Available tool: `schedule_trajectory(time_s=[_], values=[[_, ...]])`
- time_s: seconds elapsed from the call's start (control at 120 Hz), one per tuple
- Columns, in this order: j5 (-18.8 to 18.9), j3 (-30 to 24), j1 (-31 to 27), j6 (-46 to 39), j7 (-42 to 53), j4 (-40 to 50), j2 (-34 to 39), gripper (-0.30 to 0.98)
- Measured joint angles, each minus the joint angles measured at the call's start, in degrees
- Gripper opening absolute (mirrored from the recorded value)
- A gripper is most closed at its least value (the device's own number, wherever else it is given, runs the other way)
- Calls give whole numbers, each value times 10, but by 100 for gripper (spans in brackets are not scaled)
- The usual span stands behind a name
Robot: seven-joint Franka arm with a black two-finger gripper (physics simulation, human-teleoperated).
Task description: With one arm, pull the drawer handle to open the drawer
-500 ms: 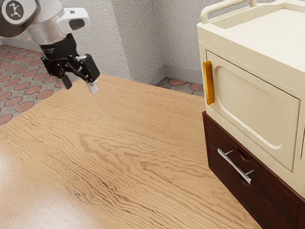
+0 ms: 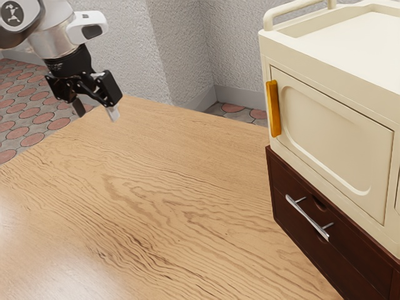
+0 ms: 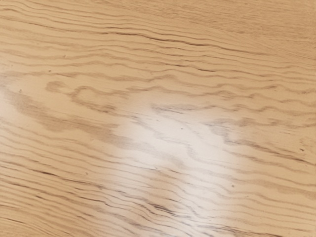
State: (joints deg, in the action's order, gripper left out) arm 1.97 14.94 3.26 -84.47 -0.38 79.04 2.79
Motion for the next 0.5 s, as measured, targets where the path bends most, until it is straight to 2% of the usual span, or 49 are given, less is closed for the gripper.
schedule_trajectory(time_s=[0.167, 0.275, 0.383, 0.5], values=[[0, 0, 3, 1, 0, -4, 1, 66], [3, -15, -3, 22, -3, -92, 9, 66], [2, -51, -5, 39, -25, -116, 8, 66], [-31, -76, 19, 50, -83, -118, 9, 66]])
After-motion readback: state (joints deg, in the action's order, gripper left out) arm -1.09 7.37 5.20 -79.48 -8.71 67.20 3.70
